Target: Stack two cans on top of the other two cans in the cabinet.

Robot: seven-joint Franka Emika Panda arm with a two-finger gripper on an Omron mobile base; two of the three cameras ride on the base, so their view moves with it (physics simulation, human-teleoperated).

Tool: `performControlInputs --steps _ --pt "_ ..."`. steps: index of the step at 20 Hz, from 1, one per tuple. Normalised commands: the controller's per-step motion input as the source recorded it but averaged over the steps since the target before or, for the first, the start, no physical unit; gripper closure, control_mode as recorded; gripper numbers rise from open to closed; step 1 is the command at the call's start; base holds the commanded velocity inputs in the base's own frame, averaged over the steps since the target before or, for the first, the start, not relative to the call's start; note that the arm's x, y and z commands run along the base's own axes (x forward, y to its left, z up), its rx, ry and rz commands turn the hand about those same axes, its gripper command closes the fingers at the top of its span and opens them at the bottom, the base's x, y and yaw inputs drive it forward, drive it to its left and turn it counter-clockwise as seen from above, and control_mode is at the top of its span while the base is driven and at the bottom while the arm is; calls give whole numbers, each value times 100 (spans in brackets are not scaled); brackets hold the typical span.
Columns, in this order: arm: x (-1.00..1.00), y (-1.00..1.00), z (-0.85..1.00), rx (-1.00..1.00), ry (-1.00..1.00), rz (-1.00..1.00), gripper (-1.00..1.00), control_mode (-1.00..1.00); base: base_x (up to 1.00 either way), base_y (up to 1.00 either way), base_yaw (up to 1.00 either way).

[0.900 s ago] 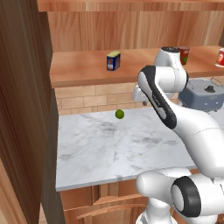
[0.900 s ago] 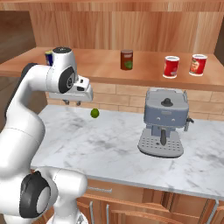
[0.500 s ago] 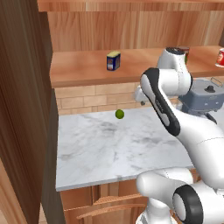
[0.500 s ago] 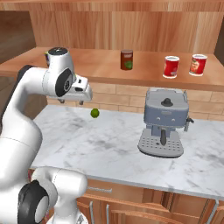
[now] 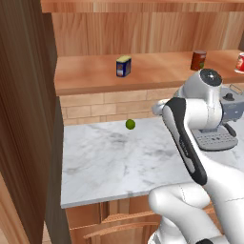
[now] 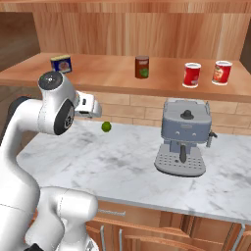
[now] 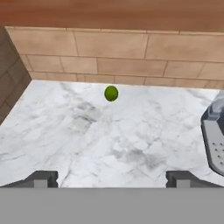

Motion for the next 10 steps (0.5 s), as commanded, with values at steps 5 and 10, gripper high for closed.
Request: performControlInputs --steps 5,10 --pt "-11 -15 38 2 -6 -4 -100 -100 0 0 0" --pt "-7 -16 46 0 0 -14 -100 -100 0 0 0"
